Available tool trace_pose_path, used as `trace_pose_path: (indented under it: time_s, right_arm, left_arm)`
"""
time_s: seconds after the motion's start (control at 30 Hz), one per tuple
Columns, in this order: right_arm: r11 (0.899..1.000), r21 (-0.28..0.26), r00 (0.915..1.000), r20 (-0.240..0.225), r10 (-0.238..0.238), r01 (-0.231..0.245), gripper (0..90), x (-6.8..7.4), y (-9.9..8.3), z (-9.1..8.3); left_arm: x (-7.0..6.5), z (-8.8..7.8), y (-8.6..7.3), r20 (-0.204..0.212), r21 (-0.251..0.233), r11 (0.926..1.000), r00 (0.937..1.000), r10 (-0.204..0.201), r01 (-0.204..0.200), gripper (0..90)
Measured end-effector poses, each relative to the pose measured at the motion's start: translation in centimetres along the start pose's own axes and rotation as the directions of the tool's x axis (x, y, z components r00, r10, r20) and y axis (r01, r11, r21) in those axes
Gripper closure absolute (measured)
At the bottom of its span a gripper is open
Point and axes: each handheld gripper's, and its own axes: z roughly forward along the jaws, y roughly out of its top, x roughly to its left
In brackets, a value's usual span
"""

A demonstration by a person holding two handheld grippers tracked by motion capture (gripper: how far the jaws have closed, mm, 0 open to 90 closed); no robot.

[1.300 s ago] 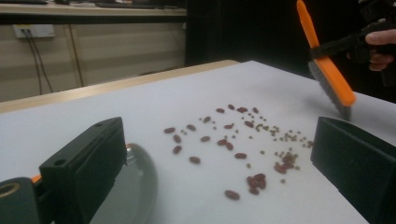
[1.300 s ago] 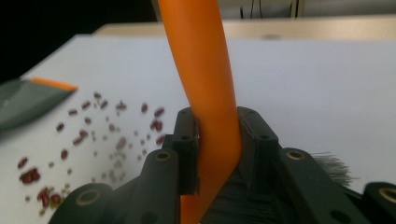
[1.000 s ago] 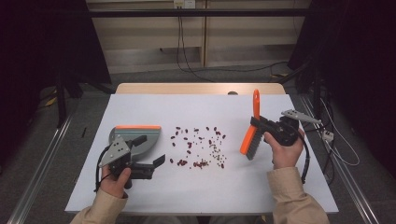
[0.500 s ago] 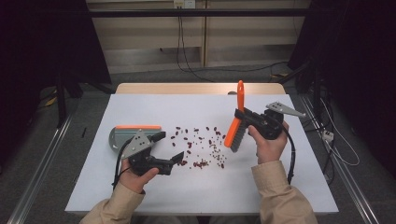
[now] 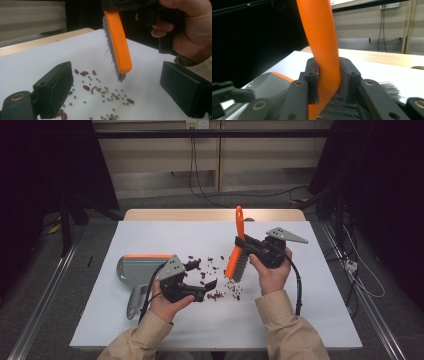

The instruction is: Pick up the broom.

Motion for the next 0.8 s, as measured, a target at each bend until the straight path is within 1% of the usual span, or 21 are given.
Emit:
trace_pose_path:
  time_s: [0.03, 0.1, 0.13, 0.2, 0.27, 0.33, 0.4, 0.43, 0.5, 0.63, 0.77, 0.8]
  right_arm:
    - [1.0, -0.003, 1.0, -0.002, -0.004, 0.004, 71.1, 0.2, 0.0, 0.1]
    - [1.0, -0.007, 0.9999, -0.012, -0.008, 0.008, 71.1, 0.4, 0.0, 0.4]
    - [1.0, -0.007, 0.9999, -0.014, -0.009, 0.009, 71.1, 0.6, 0.0, 0.6]
    - [1.0, -0.005, 0.9997, -0.022, -0.007, 0.007, 71.1, 0.9, 0.0, 0.9]
    - [1.0, -0.003, 0.9996, -0.029, -0.002, 0.002, 71.1, 1.1, -0.1, 1.2]
    - [1.0, 0.0, 0.9994, -0.032, -0.012, 0.012, 71.1, 1.3, -0.1, 1.5]
    - [1.0, 0.005, 0.9992, -0.038, -0.009, 0.009, 71.1, 1.5, -0.1, 1.7]
    - [1.0, 0.004, 0.9993, -0.036, -0.014, 0.014, 71.1, 1.6, -0.1, 1.7]
    - [1.0, 0.007, 0.9989, -0.044, -0.017, 0.018, 71.1, 1.8, -0.1, 1.9]
    - [1.0, 0.013, 0.9982, -0.056, -0.02, 0.02, 71.1, 2.1, -0.1, 2.1]
    - [0.999, 0.02, 0.9976, -0.064, -0.027, 0.028, 71.1, 2.4, -0.3, 2.2]
    - [0.999, 0.02, 0.9976, -0.065, -0.026, 0.027, 71.1, 2.4, -0.3, 2.2]
  left_arm:
    - [0.0, 0.3, 0.0, 0.005, -0.003, 1.0, 1.0, -0.008, 0.008, 11.9]
    - [0.1, 0.9, -0.1, 0.005, 0.009, 0.9999, 1.0, -0.008, 0.008, 16.6]
    - [0.1, 1.3, -0.1, 0.001, 0.011, 0.9998, 0.9998, -0.019, 0.019, 17.0]
    - [0.2, 1.9, -0.1, -0.001, 0.023, 0.9995, 0.9997, -0.022, 0.023, 17.6]
    - [0.3, 2.4, -0.2, -0.009, 0.029, 0.9988, 0.9992, -0.039, 0.039, 19.3]
    - [0.4, 2.8, -0.2, -0.019, 0.026, 0.9981, 0.9983, -0.056, 0.056, 20.9]
    - [0.5, 3.3, -0.3, -0.018, 0.033, 0.9976, 0.998, -0.061, 0.062, 22.9]
    - [0.5, 3.5, -0.4, -0.009, 0.042, 0.9973, 0.9981, -0.06, 0.061, 24.4]
    - [0.5, 3.9, -0.6, -0.017, 0.056, 0.9968, 0.9983, -0.056, 0.057, 27.9]
    - [0.6, 4.3, -0.8, -0.028, 0.066, 0.9955, 0.9974, -0.067, 0.068, 35.8]
    - [0.5, 4.3, -0.8, -0.023, 0.061, 0.9959, 0.9975, -0.066, 0.068, 49.8]
    - [0.5, 4.3, -0.8, -0.025, 0.067, 0.995, 0.997, -0.073, 0.075, 50.0]
